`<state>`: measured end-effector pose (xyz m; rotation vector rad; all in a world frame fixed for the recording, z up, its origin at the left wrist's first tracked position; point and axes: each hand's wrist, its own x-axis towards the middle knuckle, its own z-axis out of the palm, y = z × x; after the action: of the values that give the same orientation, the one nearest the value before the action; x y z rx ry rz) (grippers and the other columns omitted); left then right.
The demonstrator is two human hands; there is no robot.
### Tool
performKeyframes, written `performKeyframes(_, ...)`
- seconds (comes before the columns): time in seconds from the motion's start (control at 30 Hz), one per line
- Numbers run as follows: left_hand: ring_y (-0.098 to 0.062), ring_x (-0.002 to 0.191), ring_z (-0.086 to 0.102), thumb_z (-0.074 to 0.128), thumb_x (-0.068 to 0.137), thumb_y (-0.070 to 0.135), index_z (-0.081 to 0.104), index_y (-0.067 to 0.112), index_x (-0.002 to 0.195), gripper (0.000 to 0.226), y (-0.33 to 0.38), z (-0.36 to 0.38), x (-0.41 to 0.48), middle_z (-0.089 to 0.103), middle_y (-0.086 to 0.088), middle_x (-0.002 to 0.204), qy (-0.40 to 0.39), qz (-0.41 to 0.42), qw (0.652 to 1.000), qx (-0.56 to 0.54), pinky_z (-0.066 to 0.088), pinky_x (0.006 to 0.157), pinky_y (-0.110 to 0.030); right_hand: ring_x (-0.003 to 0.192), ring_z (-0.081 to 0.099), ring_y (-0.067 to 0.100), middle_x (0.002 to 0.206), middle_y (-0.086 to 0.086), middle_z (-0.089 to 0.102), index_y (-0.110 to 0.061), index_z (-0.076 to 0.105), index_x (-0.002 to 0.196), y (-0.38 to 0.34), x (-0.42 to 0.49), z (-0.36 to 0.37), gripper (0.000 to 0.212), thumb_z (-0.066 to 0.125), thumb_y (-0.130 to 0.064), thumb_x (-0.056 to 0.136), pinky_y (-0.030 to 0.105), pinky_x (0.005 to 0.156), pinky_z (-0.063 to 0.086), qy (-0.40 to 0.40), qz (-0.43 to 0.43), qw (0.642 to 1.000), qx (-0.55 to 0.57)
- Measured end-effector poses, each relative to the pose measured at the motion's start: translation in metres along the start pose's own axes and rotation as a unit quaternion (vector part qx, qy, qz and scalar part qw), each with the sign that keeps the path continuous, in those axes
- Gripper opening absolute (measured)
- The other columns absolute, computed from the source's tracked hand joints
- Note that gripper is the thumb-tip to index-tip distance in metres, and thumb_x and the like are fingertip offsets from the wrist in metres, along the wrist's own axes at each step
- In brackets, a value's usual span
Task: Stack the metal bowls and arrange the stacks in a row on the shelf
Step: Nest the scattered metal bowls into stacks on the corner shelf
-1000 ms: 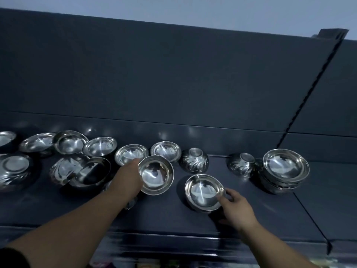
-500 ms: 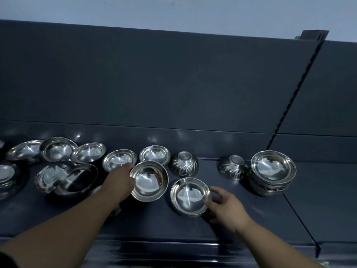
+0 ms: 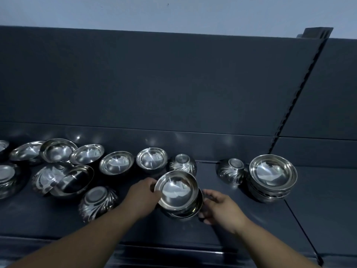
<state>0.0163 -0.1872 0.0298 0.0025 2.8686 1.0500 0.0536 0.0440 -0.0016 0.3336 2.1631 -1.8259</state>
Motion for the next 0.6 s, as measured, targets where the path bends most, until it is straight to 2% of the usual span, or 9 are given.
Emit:
performKeyframes(0.07, -0.011, 0.095, 0.057, 0.059, 0.085, 0.024, 0.062, 0.02, 0.118, 0.034, -0.002, 0.003, -0.001, 0.066, 0.002, 0.114, -0.003, -0.004, 1.0, 0.004, 0.038, 0.079, -0.019, 0.067, 0.066, 0.016, 0.088, 0.002, 0.072, -0.022, 0.061, 0.116, 0.001, 0.004, 0.0, 0.024, 0.043, -0.014, 0.102, 0.027, 0.06, 0.054, -0.008, 0.005, 1.0, 0.013)
performKeyframes(0.17, -0.014, 0.103, 0.06, 0.06, 0.086, 0.025, 0.061, 0.019, 0.12, 0.035, -0.007, 0.002, 0.001, 0.066, 0.001, 0.116, 0.001, -0.012, 1.0, 0.014, 0.037, 0.081, -0.019, 0.074, 0.066, 0.017, 0.092, 0.002, 0.071, -0.025, 0.062, 0.11, -0.001, 0.009, 0.006, 0.025, 0.041, -0.014, 0.102, 0.024, 0.064, 0.055, -0.03, 0.012, 0.999, 0.024)
performKeyframes(0.27, -0.017, 0.107, 0.061, 0.06, 0.086, 0.024, 0.062, 0.018, 0.12, 0.034, -0.012, -0.003, 0.004, 0.067, 0.0, 0.116, 0.02, -0.026, 0.999, 0.012, 0.039, 0.084, -0.021, 0.078, 0.062, 0.014, 0.095, 0.002, 0.069, -0.026, 0.058, 0.117, -0.01, 0.014, 0.014, 0.028, 0.04, -0.012, 0.102, 0.021, 0.066, 0.053, -0.074, 0.012, 0.997, 0.01)
performKeyframes(0.33, -0.017, 0.106, 0.061, 0.06, 0.086, 0.024, 0.062, 0.018, 0.119, 0.034, -0.015, -0.006, 0.006, 0.068, -0.001, 0.115, 0.031, -0.034, 0.999, 0.009, 0.04, 0.085, -0.021, 0.081, 0.063, 0.014, 0.1, -0.001, 0.068, -0.026, 0.059, 0.119, -0.013, 0.026, 0.017, 0.025, 0.046, -0.016, 0.1, 0.024, 0.072, 0.054, -0.079, -0.001, 0.997, -0.012)
performKeyframes(0.4, -0.016, 0.106, 0.061, 0.06, 0.086, 0.023, 0.062, 0.018, 0.12, 0.035, -0.017, -0.009, 0.008, 0.068, 0.0, 0.115, 0.038, -0.04, 0.998, 0.003, 0.04, 0.084, -0.021, 0.094, 0.066, 0.015, 0.107, -0.004, 0.07, -0.025, 0.062, 0.121, -0.017, 0.043, 0.014, 0.029, 0.058, -0.027, 0.093, 0.033, 0.091, 0.054, -0.02, -0.049, 0.995, -0.088)
performKeyframes(0.43, -0.016, 0.106, 0.061, 0.06, 0.086, 0.023, 0.061, 0.018, 0.121, 0.036, -0.018, -0.01, 0.008, 0.068, 0.0, 0.116, 0.04, -0.043, 0.998, 0.002, 0.04, 0.085, -0.021, 0.101, 0.066, 0.015, 0.109, -0.004, 0.07, -0.024, 0.063, 0.122, -0.021, 0.051, 0.011, 0.033, 0.063, -0.029, 0.09, 0.034, 0.098, 0.05, 0.014, -0.072, 0.986, -0.148)
performKeyframes(0.5, -0.015, 0.106, 0.061, 0.061, 0.085, 0.024, 0.061, 0.018, 0.122, 0.037, -0.02, -0.01, 0.009, 0.067, 0.0, 0.117, 0.041, -0.043, 0.998, 0.004, 0.04, 0.085, -0.021, 0.111, 0.062, 0.014, 0.117, -0.002, 0.067, -0.022, 0.06, 0.126, -0.034, 0.062, 0.006, 0.041, 0.067, -0.028, 0.086, 0.024, 0.101, 0.044, 0.066, -0.118, 0.961, -0.243)
performKeyframes(0.6, -0.011, 0.098, 0.061, 0.062, 0.084, 0.025, 0.062, 0.02, 0.121, 0.037, -0.022, -0.011, 0.009, 0.068, 0.003, 0.114, 0.039, -0.046, 0.998, 0.002, 0.04, 0.082, -0.019, 0.13, 0.047, 0.016, 0.14, 0.001, 0.049, -0.023, 0.05, 0.137, -0.05, 0.082, 0.004, 0.061, 0.073, -0.032, 0.082, 0.013, 0.104, 0.026, 0.065, -0.169, 0.921, -0.344)
